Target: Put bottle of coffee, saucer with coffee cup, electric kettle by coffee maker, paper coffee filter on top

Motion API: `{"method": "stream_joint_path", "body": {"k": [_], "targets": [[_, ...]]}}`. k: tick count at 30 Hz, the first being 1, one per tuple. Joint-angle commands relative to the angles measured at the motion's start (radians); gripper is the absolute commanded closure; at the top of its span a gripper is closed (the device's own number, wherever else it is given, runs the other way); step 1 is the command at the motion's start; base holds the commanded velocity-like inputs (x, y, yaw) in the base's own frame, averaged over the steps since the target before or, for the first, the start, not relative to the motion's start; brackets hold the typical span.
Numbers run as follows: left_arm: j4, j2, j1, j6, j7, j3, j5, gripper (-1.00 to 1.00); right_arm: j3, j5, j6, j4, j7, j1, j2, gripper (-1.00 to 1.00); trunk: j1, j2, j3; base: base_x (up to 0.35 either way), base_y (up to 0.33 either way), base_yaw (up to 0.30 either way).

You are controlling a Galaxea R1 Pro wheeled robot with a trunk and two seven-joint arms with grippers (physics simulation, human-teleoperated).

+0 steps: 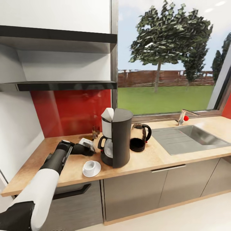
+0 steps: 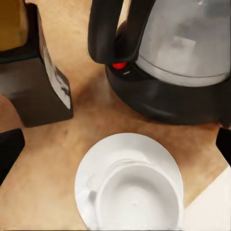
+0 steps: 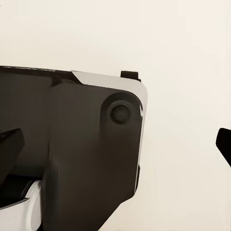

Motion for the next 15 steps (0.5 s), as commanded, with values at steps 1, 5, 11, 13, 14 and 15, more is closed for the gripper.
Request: {"method": "stream_joint_path", "body": {"k": [1, 5, 11, 13, 14, 15], "targets": [[-0.003, 0.007, 0.000, 0.003, -0.009, 0.005, -0.008, -1.00, 0.008, -0.010, 0.004, -0.002, 0.002, 0.000, -0.001, -1.00, 0.000, -0.001, 0.000, 0.000, 0.000, 0.143], [-0.007, 0.025, 0.005, 0.002, -0.009, 0.008, -0.006, -1.00, 0.008, -0.010, 0.004, -0.002, 0.002, 0.000, -0.001, -1.00, 0.000, -0.001, 0.000, 0.000, 0.000, 0.229], [-0.008, 0.028, 0.011, 0.001, -0.009, 0.008, -0.006, -1.00, 0.008, -0.010, 0.004, -0.002, 0.002, 0.000, -0.001, -1.00, 0.000, -0.001, 0.000, -0.018, 0.000, 0.267], [-0.008, 0.029, 0.011, 0.001, -0.009, 0.008, -0.006, -1.00, 0.008, -0.010, 0.004, -0.002, 0.002, 0.000, -0.001, -1.00, 0.000, -0.001, 0.000, -0.156, 0.016, 0.272], [-0.008, 0.029, 0.011, 0.001, -0.009, 0.008, -0.006, -1.00, 0.008, -0.010, 0.004, -0.002, 0.002, 0.000, -0.001, -1.00, 0.000, -0.001, 0.000, -0.240, 0.046, 0.244], [-0.008, 0.029, 0.011, 0.001, -0.009, 0.008, -0.006, -1.00, 0.008, -0.010, 0.004, -0.002, 0.002, 0.000, -0.001, -1.00, 0.000, -0.001, 0.000, -0.257, 0.054, 0.208]]}}
